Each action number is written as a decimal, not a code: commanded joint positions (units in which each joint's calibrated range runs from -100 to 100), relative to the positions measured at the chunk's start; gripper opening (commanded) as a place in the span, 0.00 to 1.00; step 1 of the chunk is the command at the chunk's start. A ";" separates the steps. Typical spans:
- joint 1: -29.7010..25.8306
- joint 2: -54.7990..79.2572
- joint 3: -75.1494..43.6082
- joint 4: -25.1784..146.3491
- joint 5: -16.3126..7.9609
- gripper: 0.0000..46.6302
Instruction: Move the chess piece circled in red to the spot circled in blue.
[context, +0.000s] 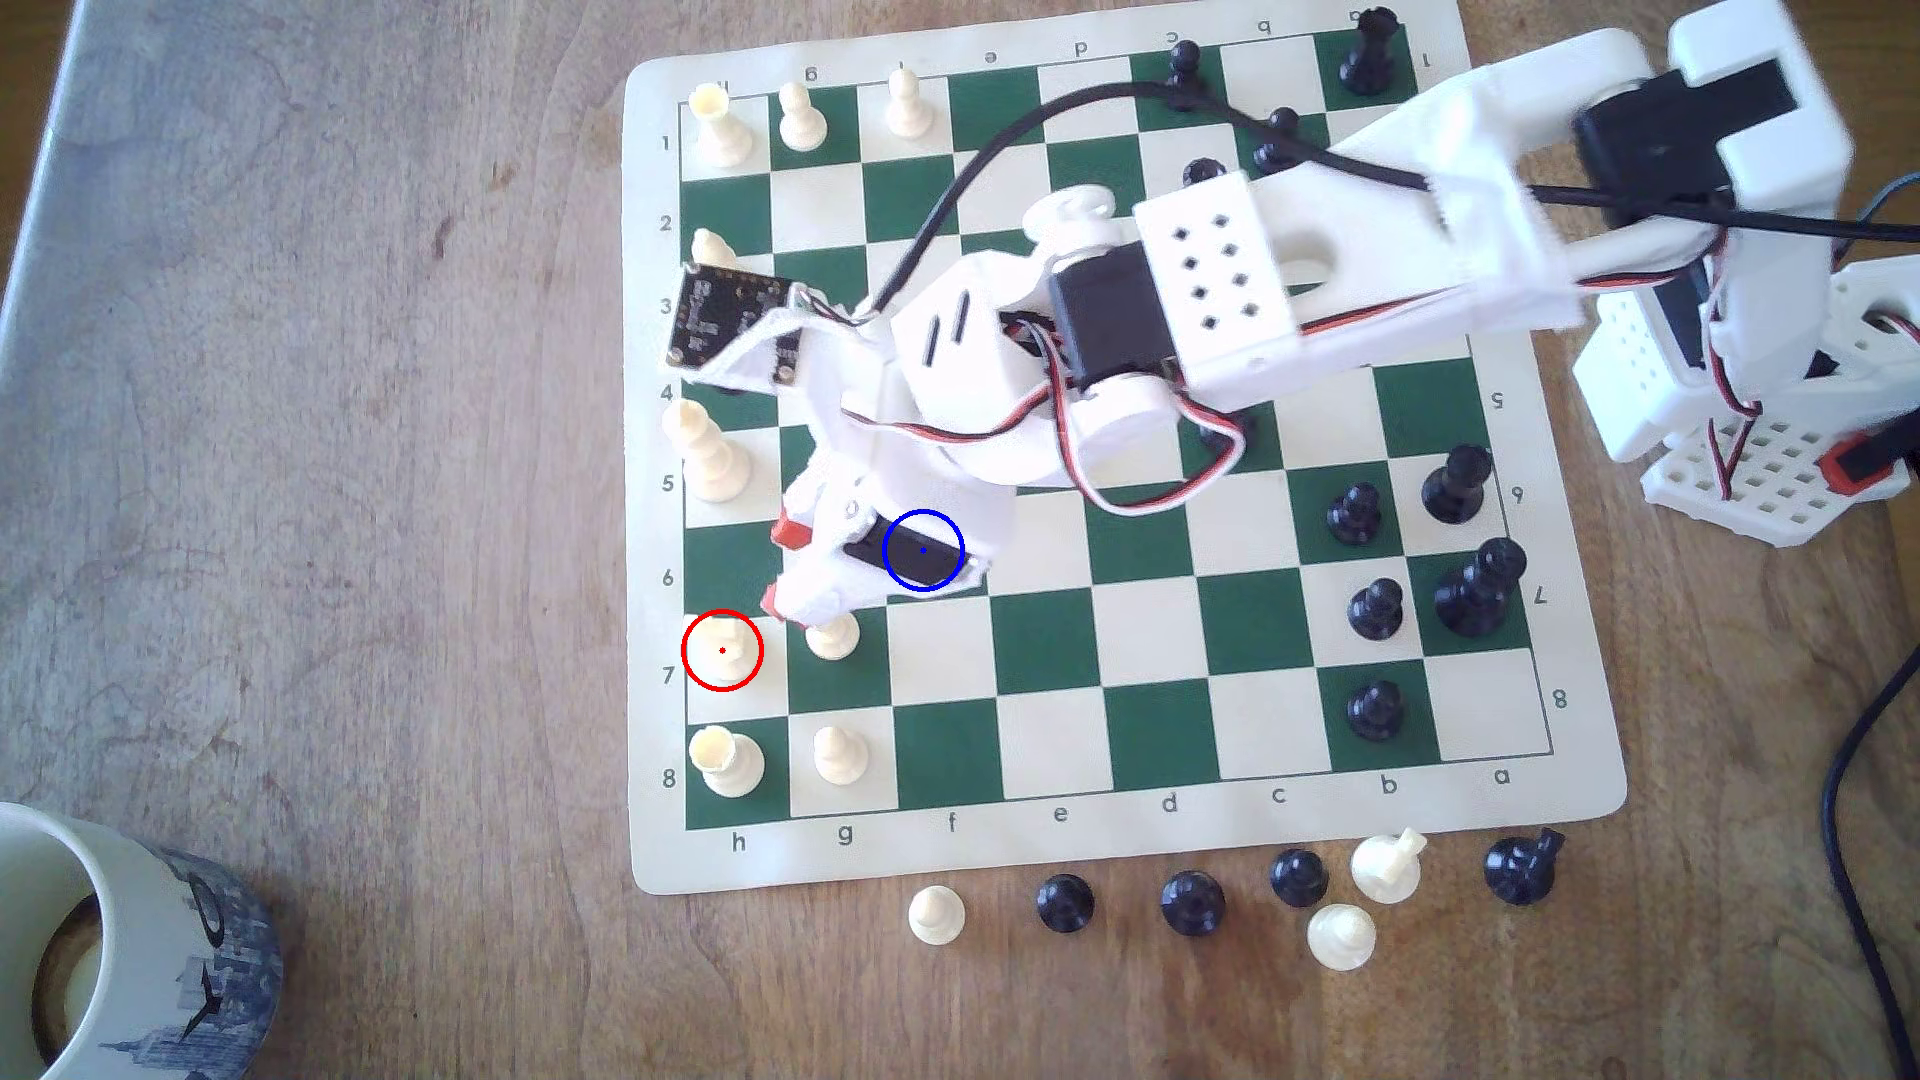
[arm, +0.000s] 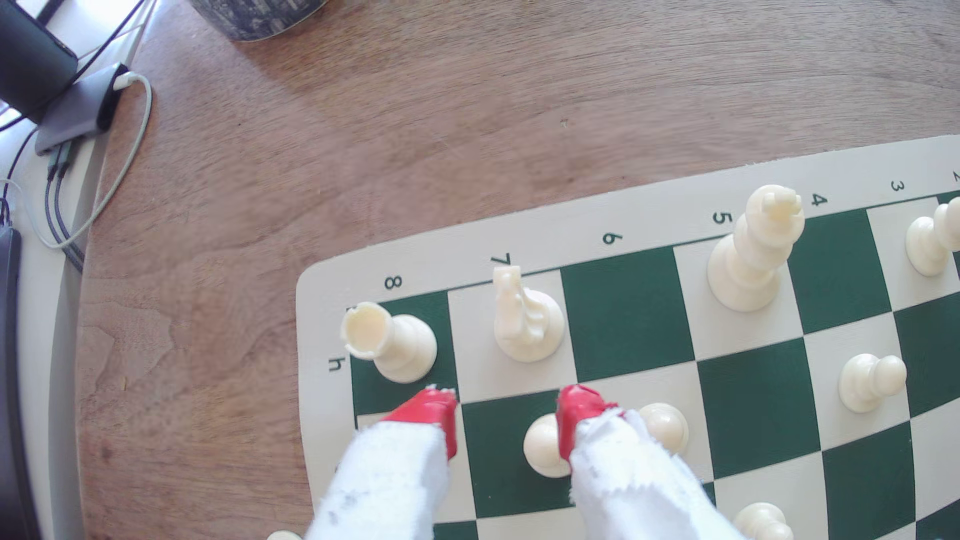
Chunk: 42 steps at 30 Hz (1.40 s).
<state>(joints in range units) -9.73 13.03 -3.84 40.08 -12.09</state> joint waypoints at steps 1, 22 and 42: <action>-0.08 -0.38 -4.77 -4.86 -0.24 0.23; -0.32 12.35 -14.38 -11.09 1.47 0.25; 0.07 20.93 -22.72 -10.84 2.69 0.23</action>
<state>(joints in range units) -9.73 36.24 -21.64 30.04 -9.79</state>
